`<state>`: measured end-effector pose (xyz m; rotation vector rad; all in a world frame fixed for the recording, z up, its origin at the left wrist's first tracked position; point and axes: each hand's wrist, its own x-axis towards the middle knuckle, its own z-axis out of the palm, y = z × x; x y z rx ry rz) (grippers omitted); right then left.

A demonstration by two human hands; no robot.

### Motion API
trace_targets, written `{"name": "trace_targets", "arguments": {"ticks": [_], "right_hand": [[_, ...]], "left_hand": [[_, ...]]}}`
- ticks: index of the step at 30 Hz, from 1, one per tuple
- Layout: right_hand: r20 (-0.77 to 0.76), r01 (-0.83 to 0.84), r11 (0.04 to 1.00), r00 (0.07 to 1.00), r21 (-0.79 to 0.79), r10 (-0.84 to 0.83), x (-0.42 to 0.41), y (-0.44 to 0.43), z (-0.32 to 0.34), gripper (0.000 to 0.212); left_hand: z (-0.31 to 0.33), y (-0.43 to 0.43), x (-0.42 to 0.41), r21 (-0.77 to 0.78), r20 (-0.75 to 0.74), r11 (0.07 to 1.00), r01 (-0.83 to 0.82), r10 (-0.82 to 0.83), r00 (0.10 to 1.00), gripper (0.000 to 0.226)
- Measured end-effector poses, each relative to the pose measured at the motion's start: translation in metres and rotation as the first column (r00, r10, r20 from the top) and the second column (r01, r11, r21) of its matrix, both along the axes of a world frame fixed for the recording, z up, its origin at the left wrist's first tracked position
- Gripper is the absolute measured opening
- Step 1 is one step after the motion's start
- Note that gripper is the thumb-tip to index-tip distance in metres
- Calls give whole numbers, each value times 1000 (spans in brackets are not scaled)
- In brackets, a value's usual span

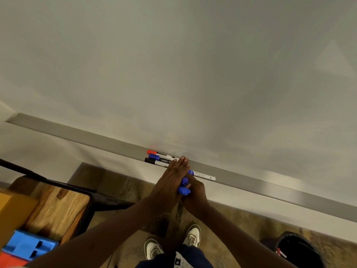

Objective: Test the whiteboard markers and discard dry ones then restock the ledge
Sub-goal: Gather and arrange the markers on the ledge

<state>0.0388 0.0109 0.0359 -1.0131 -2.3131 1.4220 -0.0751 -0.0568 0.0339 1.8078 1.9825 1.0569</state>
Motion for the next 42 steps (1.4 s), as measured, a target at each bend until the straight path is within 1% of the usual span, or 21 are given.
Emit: {"name": "trace_targets", "arguments": {"ticks": [2,5,8,12,16,18,19,20,21,22,23,25,26,28,31,32,33,35,36,38,42], "right_hand": [[4,-2,999,1000,33,1,4,-3,-2,34],[22,-34,986,999,161,31,10,2,-10,29],[81,-49,941,996,336,23,17,20,-19,23],[217,-119,844,976,522,4,26,50,-28,36],[316,-147,844,948,517,-28,26,76,-30,45],[393,-231,808,920,542,-1,24,85,-32,35],[434,-274,789,901,551,10,23,88,-32,29],[464,-301,780,885,549,14,21,90,-33,26],[482,-311,783,876,539,16,20,90,-33,25],[490,-306,794,872,526,11,18,91,-35,25],[495,-299,802,869,517,5,17,91,-37,25],[513,-300,810,858,503,-1,14,91,-41,25],[520,-301,814,854,496,-2,13,91,-43,26],[520,-291,827,854,481,-2,12,92,-47,28],[524,-299,824,852,481,4,11,93,-53,30],[532,-311,820,847,481,9,10,93,-54,31],[539,-322,817,842,479,16,10,93,-55,33],[548,-331,811,836,482,16,10,92,-57,34],[546,-326,811,837,486,10,9,92,-58,33],[538,-311,813,843,491,-2,9,91,-59,33],[507,-292,813,862,504,-5,6,88,-62,32]], "left_hand": [[-4,-1,-1,-10,58,999,-36,37,998,59],[-13,-8,-7,-92,102,993,-77,86,991,66],[-23,-17,-13,-191,28,977,-92,100,995,69],[-23,-22,-15,-285,-46,954,-90,81,996,66],[-27,-28,-21,-348,-115,933,-88,51,992,62],[-26,-29,-20,-396,-163,915,-85,21,986,74],[-26,-28,-22,-427,-216,898,-105,11,976,75],[-23,-27,-23,-445,-261,887,-121,0,965,67],[-18,-27,-23,-394,-313,910,-130,0,950,66],[-13,-27,-24,-358,-361,925,-126,-13,932,70],[-11,-27,-23,-401,-396,907,-131,-43,917,73],[-15,-28,-24,-363,-515,911,-195,-21,857,75],[-15,-27,-24,-370,-524,911,-185,-40,851,75],[-13,-26,-25,-402,-501,900,-169,-62,863,76],[-8,-29,-22,-469,-507,855,-221,-55,860,74],[-2,-28,-21,-456,-448,865,-209,-20,894,71],[-1,-27,-21,-487,-364,852,-193,3,932,66],[0,-25,-20,-530,-293,836,-143,-22,956,58],[-1,-26,-19,-521,-286,842,-144,-13,958,57],[-13,-30,-21,-427,-288,884,-191,67,955,58],[-22,-30,-26,-421,-251,896,-143,37,967,54]]}}
